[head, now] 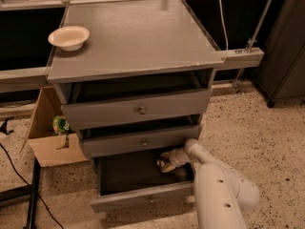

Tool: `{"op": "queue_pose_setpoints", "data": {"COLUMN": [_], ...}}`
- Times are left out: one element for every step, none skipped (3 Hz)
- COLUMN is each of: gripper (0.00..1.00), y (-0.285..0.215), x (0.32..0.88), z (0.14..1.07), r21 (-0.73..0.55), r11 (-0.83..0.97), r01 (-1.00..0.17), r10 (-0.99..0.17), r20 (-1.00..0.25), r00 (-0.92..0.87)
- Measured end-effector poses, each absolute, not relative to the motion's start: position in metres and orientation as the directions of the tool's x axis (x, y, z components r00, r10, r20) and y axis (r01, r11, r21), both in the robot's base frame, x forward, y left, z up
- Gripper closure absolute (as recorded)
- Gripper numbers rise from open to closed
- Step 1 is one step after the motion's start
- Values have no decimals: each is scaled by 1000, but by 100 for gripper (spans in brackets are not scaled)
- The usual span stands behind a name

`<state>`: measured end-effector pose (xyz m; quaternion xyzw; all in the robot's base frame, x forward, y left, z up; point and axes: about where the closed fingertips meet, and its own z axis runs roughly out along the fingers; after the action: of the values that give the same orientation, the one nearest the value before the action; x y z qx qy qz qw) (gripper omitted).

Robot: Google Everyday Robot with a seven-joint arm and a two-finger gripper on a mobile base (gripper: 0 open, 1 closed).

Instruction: Place coke can into bottom drawer

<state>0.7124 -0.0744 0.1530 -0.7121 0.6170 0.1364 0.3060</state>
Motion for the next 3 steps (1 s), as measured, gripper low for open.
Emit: {"op": "queue_pose_setpoints", "data": {"gripper": [50, 20, 0], "y": [-74, -74, -71], "x": [712, 712, 710], "z": [153, 153, 150], "r21": [-267, -267, -262], "r11": [-51, -51, -55], "r01": [-962, -962, -963], "r10": [-795, -795, -793], "r20": [-572, -572, -574], "r00": [201, 201, 201]}}
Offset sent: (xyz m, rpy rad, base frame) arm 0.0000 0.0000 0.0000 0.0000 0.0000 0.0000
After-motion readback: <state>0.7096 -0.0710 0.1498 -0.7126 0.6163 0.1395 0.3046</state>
